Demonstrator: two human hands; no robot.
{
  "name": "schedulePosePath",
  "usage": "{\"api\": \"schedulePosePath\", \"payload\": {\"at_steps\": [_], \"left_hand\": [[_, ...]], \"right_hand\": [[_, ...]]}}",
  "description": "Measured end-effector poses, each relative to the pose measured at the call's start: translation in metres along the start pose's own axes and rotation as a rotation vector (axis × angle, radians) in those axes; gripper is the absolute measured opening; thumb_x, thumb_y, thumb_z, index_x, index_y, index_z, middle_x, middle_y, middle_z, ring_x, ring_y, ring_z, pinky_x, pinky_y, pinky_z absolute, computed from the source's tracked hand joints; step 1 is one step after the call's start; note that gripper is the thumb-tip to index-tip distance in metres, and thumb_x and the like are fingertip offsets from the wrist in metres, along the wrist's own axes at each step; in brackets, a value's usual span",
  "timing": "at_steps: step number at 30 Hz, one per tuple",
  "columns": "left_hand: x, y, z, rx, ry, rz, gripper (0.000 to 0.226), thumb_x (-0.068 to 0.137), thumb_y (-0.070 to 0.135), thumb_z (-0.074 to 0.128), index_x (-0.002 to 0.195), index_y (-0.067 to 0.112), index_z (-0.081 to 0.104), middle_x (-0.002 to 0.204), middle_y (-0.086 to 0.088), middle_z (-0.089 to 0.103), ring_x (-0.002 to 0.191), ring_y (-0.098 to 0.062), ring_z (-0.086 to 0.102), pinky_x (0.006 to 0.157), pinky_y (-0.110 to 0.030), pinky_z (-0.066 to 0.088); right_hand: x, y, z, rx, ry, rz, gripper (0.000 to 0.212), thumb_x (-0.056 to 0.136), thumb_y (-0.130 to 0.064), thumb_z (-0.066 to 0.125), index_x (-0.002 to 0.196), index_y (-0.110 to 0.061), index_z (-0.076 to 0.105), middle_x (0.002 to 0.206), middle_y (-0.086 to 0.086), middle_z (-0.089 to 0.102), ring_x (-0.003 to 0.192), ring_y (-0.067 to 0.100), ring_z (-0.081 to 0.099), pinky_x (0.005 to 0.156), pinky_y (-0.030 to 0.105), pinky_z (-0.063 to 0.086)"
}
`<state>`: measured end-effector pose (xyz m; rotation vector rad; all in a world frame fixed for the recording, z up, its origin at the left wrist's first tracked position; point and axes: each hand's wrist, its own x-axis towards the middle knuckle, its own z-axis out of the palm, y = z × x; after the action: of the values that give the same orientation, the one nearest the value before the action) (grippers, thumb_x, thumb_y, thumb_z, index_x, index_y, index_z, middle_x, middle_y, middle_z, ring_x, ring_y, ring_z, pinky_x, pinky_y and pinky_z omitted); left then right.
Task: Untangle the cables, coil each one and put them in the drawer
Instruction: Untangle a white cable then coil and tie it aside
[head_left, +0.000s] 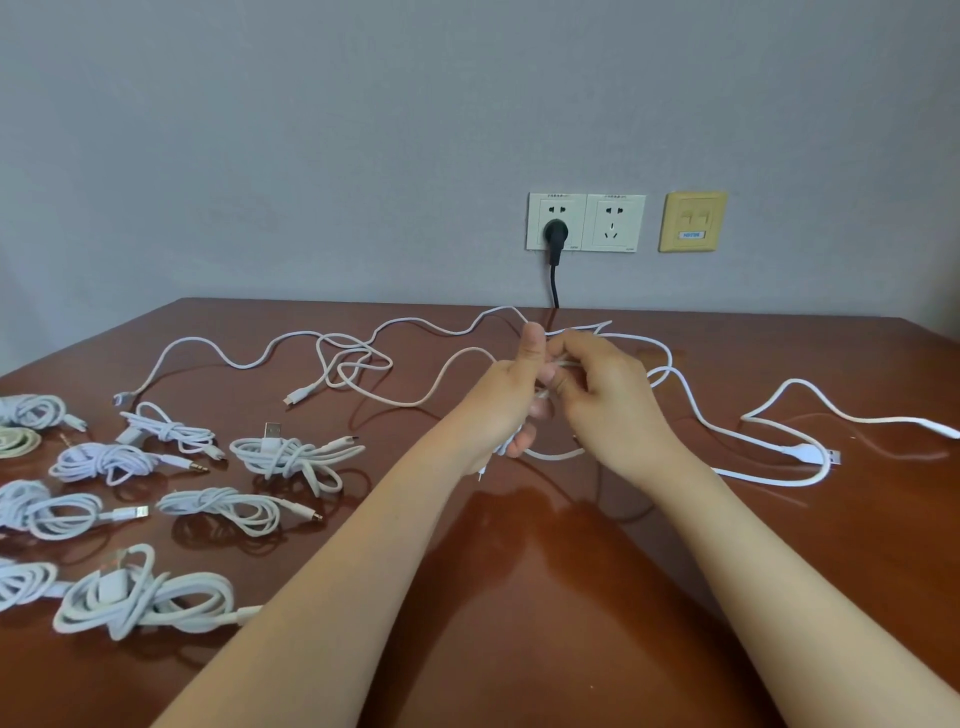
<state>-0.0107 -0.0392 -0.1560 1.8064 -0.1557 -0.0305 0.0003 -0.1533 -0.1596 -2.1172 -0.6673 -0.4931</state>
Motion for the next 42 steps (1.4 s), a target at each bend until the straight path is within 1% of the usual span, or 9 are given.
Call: {"api": "schedulePosePath", "payload": {"at_steps": [2,4,6,11,16,19,23,30,42], "left_hand": [[0.000,-0.001,0.002,0.045,-0.047,0.027,0.070,0.090,0.061,0.008,0.114,0.022,0.060,0.051,0.005,0.035,0.029,-0.009,0.027,0.037,-0.015,0.020],[0.000,-0.001,0.002,0.085,-0.057,0.028,0.073,0.090,0.061,0.011,0.120,0.014,0.057,0.047,0.008,0.037,0.029,-0.008,0.028,0.035,-0.014,0.021],[-0.002,-0.001,0.002,0.094,-0.039,0.018,0.071,0.089,0.062,0.014,0.116,0.013,0.059,0.040,0.011,0.037,0.027,-0.007,0.028,0.036,-0.014,0.021],[-0.002,0.000,0.009,0.078,0.121,0.010,0.065,0.093,0.058,0.012,0.077,0.014,0.057,0.032,0.008,0.036,0.022,-0.004,0.031,0.030,-0.010,0.022],[0.000,-0.001,0.012,0.062,0.168,-0.013,0.069,0.094,0.057,0.010,0.092,0.009,0.060,0.038,0.003,0.040,0.021,-0.004,0.032,0.030,-0.009,0.022],[0.003,0.002,0.013,-0.136,0.031,-0.136,0.059,0.096,0.057,0.013,0.101,0.017,0.056,0.033,0.007,0.034,0.024,-0.008,0.028,0.032,-0.010,0.020],[-0.003,0.006,-0.008,-0.339,-0.286,-0.268,0.037,0.101,0.039,0.025,0.098,0.018,0.055,0.051,0.003,0.048,0.036,-0.005,0.041,0.036,-0.013,0.035],[-0.009,0.004,-0.021,-0.464,-0.491,-0.275,0.035,0.084,0.030,0.044,0.105,0.005,0.057,0.062,0.004,0.053,0.048,-0.003,0.044,0.049,-0.014,0.042],[-0.004,0.008,-0.017,-0.003,-0.193,-0.253,0.026,0.100,0.009,0.039,0.082,0.008,0.057,0.052,0.005,0.048,0.039,-0.003,0.038,0.042,-0.013,0.027]], "right_hand": [[0.001,-0.001,-0.005,0.060,0.041,0.043,0.013,0.090,-0.010,0.053,0.085,-0.021,0.051,0.075,-0.008,0.058,0.071,0.008,0.053,0.063,0.026,0.038],[0.001,-0.002,-0.009,0.088,0.047,0.089,0.012,0.091,-0.012,0.053,0.087,-0.023,0.047,0.073,-0.011,0.057,0.068,0.005,0.054,0.065,0.025,0.041],[0.002,-0.001,-0.009,0.020,0.015,0.137,0.009,0.091,-0.021,0.051,0.083,-0.023,0.047,0.069,-0.011,0.055,0.066,0.009,0.052,0.064,0.032,0.039],[0.000,-0.006,-0.005,-0.308,-0.044,0.205,0.039,0.095,-0.041,0.035,0.065,-0.016,0.039,0.073,0.006,0.055,0.079,0.032,0.048,0.060,0.033,0.030],[0.001,-0.005,-0.001,-0.237,0.044,0.154,0.048,0.094,-0.042,0.038,0.057,-0.012,0.045,0.056,0.001,0.051,0.065,0.026,0.046,0.050,0.032,0.026],[0.004,-0.001,-0.003,-0.029,0.079,0.172,0.050,0.092,-0.030,0.046,0.044,-0.018,0.038,0.039,-0.006,0.040,0.048,0.013,0.034,0.049,0.031,0.023],[0.008,0.005,-0.008,0.091,0.161,0.187,0.053,0.091,-0.020,0.049,0.041,-0.016,0.032,0.039,-0.005,0.026,0.047,0.010,0.025,0.051,0.030,0.022],[0.007,0.007,-0.012,0.006,0.244,0.163,0.048,0.090,-0.026,0.048,0.048,-0.014,0.030,0.041,-0.002,0.034,0.052,0.017,0.034,0.055,0.033,0.030],[0.005,0.006,-0.018,-0.139,0.092,0.167,0.050,0.094,-0.042,0.044,0.049,-0.023,0.035,0.047,-0.004,0.038,0.054,0.012,0.036,0.053,0.033,0.028]]}}
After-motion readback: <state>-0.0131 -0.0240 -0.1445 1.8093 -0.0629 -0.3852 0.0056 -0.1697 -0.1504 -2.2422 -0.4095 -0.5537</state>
